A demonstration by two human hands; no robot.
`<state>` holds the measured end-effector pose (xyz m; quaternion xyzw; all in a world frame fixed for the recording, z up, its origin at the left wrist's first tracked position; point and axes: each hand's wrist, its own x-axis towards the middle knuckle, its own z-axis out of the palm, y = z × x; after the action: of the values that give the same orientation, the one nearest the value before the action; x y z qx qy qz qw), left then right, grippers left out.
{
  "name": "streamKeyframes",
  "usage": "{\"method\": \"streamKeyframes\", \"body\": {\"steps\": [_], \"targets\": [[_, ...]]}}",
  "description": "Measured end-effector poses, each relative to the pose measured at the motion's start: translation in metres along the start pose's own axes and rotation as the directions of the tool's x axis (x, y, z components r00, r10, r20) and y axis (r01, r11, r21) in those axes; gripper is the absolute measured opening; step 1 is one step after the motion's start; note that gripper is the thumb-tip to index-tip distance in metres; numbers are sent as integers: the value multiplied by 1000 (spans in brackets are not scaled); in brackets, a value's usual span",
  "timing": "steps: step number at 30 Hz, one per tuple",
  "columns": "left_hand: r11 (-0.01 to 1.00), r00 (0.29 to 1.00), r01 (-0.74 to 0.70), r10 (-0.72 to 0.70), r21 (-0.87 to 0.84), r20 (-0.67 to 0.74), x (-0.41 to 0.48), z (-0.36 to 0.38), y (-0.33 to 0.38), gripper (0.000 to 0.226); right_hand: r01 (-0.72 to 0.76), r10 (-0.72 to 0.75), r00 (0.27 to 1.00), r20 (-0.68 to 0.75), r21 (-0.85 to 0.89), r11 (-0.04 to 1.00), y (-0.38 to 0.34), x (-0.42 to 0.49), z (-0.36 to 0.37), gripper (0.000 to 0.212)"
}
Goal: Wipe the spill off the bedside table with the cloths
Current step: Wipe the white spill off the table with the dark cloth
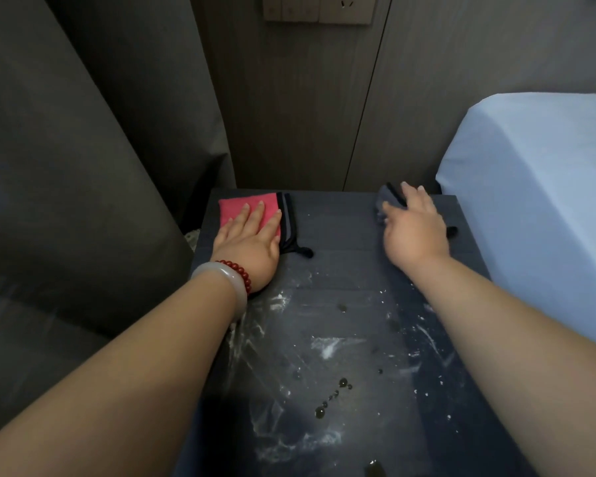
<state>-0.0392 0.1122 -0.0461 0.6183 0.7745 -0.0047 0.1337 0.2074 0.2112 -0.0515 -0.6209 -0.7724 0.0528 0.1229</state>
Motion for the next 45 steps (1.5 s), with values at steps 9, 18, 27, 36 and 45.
{"method": "streamKeyframes", "body": {"steps": [9, 18, 27, 36, 45], "targets": [[1000, 1000, -12, 12, 12, 1, 0, 1, -1, 52, 340, -354, 933, 72, 154, 928, -45, -32, 18, 56], [1000, 1000, 1, -1, 25, 2, 2, 3, -1, 52, -207, 207, 978, 11, 2, 978, 42, 2, -6, 54], [1000, 1000, 0, 0, 29, 2, 2, 3, -1, 52, 302, -317, 934, 161, 113, 947, -49, -39, 9, 54], [999, 1000, 23, -24, 35, 10, 0, 0, 4, 52, -211, 219, 956, 193, -63, 976, 29, 11, -8, 49], [1000, 1000, -6, 6, 18, 11, 1, 0, 2, 53, 282, -294, 918, 267, 82, 956, -52, -11, 10, 51]]}}
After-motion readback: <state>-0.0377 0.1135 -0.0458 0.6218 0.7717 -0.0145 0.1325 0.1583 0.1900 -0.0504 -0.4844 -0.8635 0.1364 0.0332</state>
